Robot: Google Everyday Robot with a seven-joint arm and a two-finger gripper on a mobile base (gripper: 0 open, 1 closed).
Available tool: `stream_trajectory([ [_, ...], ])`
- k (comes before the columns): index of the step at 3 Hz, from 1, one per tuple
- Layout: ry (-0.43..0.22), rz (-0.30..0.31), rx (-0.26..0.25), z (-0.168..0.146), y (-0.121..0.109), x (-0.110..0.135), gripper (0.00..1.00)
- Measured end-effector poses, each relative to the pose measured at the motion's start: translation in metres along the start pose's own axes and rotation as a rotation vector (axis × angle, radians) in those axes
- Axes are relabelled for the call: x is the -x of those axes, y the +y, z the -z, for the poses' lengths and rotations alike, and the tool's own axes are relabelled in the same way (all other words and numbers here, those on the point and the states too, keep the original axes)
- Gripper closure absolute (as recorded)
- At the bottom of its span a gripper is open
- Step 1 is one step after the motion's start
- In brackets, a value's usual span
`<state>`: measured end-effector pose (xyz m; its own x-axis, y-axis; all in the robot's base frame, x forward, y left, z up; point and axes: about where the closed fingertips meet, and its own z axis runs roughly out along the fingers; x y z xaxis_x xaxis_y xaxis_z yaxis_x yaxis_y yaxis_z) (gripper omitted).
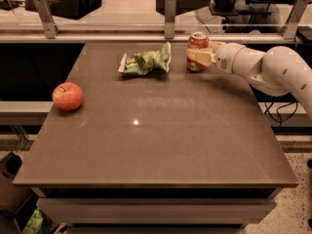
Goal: Pick coke can
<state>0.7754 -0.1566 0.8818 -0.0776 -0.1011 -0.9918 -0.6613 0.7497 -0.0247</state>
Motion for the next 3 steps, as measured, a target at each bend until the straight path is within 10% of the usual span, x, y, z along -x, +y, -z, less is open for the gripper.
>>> stream_trajectory([
  [3,-0.006,0.013,-0.004,0.002,0.000,0.021,1.00],
])
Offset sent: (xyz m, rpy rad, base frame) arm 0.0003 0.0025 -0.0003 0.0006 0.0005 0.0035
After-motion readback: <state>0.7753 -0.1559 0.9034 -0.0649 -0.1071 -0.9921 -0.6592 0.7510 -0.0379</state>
